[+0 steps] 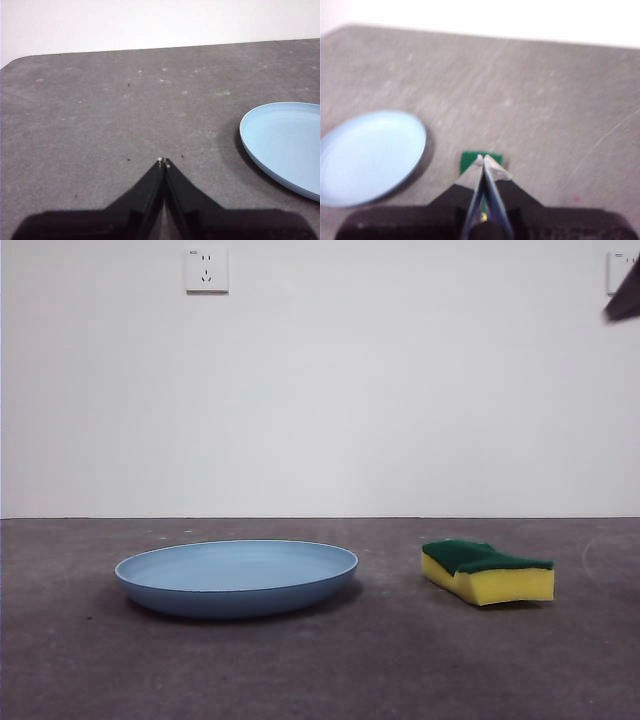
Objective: Pick up the plate,pick up the cloth,clean the plate with the cloth
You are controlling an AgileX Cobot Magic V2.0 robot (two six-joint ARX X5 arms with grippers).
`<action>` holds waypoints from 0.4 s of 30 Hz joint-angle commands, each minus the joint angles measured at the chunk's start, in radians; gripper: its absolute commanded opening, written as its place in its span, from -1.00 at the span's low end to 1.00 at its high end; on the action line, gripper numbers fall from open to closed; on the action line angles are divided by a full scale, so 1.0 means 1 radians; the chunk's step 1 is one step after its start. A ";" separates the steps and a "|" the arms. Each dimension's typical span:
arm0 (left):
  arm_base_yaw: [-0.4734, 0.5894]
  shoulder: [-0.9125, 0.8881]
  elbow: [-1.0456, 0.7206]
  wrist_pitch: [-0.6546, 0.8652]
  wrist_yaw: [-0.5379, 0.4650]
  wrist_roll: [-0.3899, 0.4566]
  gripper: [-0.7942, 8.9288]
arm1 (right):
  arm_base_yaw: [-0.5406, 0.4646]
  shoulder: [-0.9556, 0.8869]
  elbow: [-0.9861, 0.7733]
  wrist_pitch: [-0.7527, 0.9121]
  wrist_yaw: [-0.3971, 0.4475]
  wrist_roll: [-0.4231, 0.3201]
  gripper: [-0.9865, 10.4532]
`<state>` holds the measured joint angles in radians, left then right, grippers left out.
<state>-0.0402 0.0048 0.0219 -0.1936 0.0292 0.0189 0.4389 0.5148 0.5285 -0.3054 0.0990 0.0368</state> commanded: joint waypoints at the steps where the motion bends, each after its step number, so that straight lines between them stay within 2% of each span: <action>1: 0.003 -0.003 -0.016 0.005 -0.002 0.005 -0.84 | -0.103 -0.064 -0.031 0.008 -0.095 -0.046 -0.83; 3: 0.003 -0.003 -0.016 0.005 -0.002 0.005 -0.84 | -0.181 -0.115 -0.052 0.011 -0.169 -0.079 -0.82; 6: 0.003 -0.003 -0.016 0.005 -0.002 0.005 -0.84 | -0.286 -0.196 -0.113 0.055 -0.236 -0.095 -0.82; 9: 0.003 -0.003 -0.016 0.005 -0.002 0.005 -0.84 | -0.357 -0.292 -0.211 0.142 -0.253 -0.090 -0.82; 12: 0.003 -0.003 -0.016 0.005 -0.002 0.005 -0.84 | -0.378 -0.378 -0.317 0.216 -0.250 -0.090 -0.83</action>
<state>-0.0402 0.0048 0.0219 -0.1936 0.0292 0.0189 0.0624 0.1474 0.2413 -0.0990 -0.1478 -0.0460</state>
